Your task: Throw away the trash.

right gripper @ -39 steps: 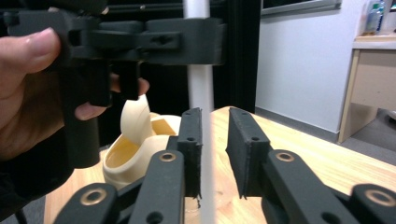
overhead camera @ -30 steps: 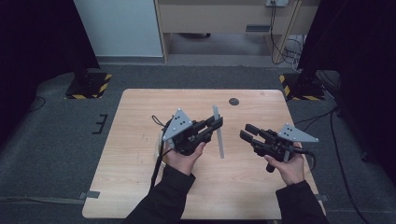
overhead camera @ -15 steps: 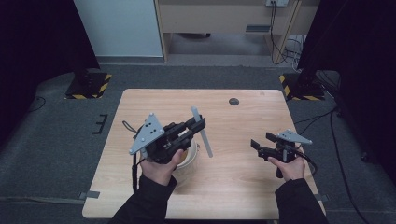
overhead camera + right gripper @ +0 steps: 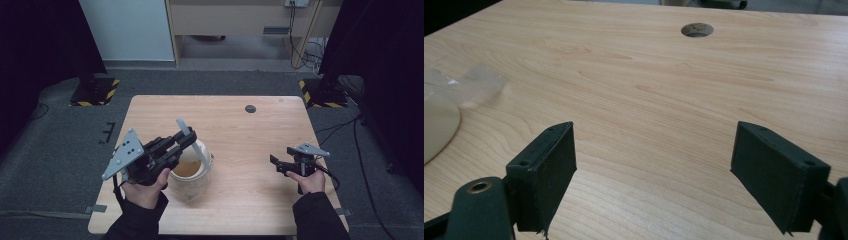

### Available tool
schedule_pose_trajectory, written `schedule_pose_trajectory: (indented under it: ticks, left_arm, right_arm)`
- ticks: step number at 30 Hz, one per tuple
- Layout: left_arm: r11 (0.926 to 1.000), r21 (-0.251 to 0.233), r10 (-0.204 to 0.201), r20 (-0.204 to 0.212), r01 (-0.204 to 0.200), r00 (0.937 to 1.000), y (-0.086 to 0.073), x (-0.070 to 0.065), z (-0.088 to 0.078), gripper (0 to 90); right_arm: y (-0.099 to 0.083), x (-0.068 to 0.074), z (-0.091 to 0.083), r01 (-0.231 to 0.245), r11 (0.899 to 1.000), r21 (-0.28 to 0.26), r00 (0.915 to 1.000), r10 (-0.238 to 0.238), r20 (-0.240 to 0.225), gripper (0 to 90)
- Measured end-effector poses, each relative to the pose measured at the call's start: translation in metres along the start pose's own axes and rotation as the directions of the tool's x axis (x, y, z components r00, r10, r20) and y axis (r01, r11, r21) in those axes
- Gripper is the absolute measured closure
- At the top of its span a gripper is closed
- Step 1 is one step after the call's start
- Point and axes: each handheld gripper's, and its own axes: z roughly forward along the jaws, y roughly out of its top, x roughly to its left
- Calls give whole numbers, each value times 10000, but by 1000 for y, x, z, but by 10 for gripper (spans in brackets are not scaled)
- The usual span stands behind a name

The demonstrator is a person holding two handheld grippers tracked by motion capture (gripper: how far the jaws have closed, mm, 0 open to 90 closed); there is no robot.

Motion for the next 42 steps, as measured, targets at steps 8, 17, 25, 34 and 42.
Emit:
schedule_pose_trajectory:
  ticks: [8,17,25,34,42]
  left_arm:
    - [10000,73,-26,-592,30,9982,-7,15,-27,798]
    - [9996,298,33,-1019,-3,9948,-18,25,-37,797]
    - [9976,674,250,-1151,-173,9930,-34,32,-32,798]
    - [9941,1061,354,-1163,-230,9926,-51,34,-26,798]
    - [9895,1445,178,-1091,-19,9939,-67,35,-23,797]
  right_arm:
    - [-3,-3,1,0,9998,176,10000,-2,92,181]
    - [-4,-2,4,140,9996,225,9999,-142,69,180]
    - [-4,-4,3,230,9995,210,9997,-231,45,182]
    - [-4,-2,4,278,9993,257,9996,-277,-38,185]
    - [-4,-2,4,308,9991,276,9995,-306,-76,184]
